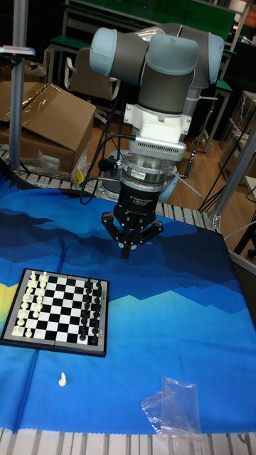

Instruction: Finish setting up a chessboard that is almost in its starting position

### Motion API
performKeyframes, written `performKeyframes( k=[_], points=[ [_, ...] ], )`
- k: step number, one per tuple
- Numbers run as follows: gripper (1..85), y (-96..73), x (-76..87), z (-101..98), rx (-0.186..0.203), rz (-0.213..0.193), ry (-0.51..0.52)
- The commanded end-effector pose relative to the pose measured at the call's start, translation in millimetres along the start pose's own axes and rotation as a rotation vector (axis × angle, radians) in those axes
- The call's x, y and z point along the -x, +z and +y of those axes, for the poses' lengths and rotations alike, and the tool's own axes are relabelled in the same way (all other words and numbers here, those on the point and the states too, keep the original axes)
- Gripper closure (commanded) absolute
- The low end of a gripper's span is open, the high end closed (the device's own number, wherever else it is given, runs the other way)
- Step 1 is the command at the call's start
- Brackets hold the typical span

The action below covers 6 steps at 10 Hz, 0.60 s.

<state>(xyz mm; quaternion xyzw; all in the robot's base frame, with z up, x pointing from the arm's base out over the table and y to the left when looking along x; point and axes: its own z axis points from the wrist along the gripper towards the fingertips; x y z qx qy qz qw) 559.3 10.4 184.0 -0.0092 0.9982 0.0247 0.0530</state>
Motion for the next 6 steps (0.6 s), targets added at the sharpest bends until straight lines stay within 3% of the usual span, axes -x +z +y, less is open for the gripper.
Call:
performKeyframes(
  k=[1, 6],
  points=[
    [84.7, -1.7, 1.7, 3.3, 0.013, -0.005, 0.004],
    [84.7, -2.5, 1.0, 4.1, 0.016, -0.003, 0.007]
  ],
)
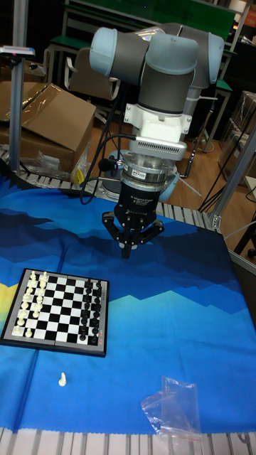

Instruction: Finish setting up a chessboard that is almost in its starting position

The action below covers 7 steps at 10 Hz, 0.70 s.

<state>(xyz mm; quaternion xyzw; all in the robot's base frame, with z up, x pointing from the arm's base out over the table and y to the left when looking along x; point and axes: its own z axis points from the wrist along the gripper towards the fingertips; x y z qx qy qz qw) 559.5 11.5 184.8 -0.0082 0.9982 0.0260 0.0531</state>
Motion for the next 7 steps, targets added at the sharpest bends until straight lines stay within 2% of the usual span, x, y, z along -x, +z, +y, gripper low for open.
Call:
performKeyframes(
  k=[1, 7],
  points=[
    [84.7, -1.5, 1.4, 1.6, 0.009, -0.006, 0.011],
    [84.7, 4.2, 1.2, 5.7, 0.044, -0.028, 0.03]
  ],
)
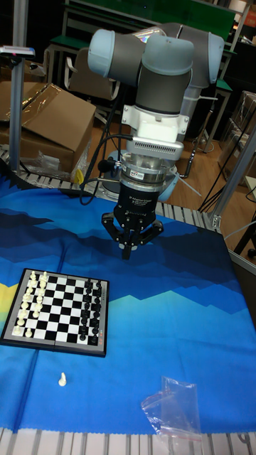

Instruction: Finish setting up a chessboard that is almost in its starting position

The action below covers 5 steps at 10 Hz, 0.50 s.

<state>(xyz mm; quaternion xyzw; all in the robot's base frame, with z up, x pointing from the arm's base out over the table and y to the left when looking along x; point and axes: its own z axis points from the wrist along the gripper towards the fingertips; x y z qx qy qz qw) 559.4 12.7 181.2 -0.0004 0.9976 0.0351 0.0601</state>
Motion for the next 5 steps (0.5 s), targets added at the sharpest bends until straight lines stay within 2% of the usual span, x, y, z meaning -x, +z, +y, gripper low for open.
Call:
performKeyframes(
  k=[1, 5],
  points=[
    [84.7, 0.5, 2.3, 3.7, 0.021, -0.011, 0.013],
    [84.7, 1.1, 4.0, -2.8, -0.001, -0.019, -0.006]
  ],
)
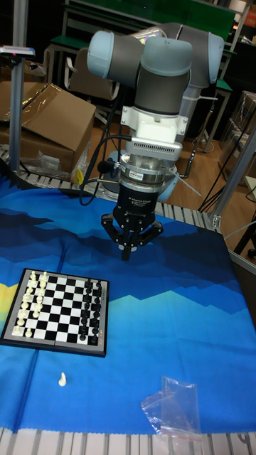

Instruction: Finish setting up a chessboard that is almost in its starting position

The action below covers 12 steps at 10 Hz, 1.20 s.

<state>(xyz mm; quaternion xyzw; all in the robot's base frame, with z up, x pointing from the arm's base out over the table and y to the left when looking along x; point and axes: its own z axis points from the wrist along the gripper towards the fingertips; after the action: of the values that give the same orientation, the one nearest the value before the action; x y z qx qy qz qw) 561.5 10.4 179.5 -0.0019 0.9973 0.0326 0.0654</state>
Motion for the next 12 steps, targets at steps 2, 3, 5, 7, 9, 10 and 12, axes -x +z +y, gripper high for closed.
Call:
performKeyframes(
  k=[2, 3, 5, 7, 9, 10, 12],
  points=[
    [84.7, -0.7, 1.8, 1.6, 0.012, -0.007, 0.017],
    [84.7, -0.7, -2.1, 1.3, 0.01, 0.008, 0.044],
    [84.7, -0.9, -8.8, 2.5, 0.013, 0.034, 0.094],
    [84.7, -0.8, -6.0, -4.3, -0.013, 0.022, 0.137],
    [84.7, -0.8, 2.0, -9.5, -0.03, -0.011, 0.155],
    [84.7, -1.1, 6.8, -13.4, -0.044, -0.03, 0.15],
    [84.7, -1.4, 5.1, -19.7, -0.069, -0.023, 0.093]
  ],
)
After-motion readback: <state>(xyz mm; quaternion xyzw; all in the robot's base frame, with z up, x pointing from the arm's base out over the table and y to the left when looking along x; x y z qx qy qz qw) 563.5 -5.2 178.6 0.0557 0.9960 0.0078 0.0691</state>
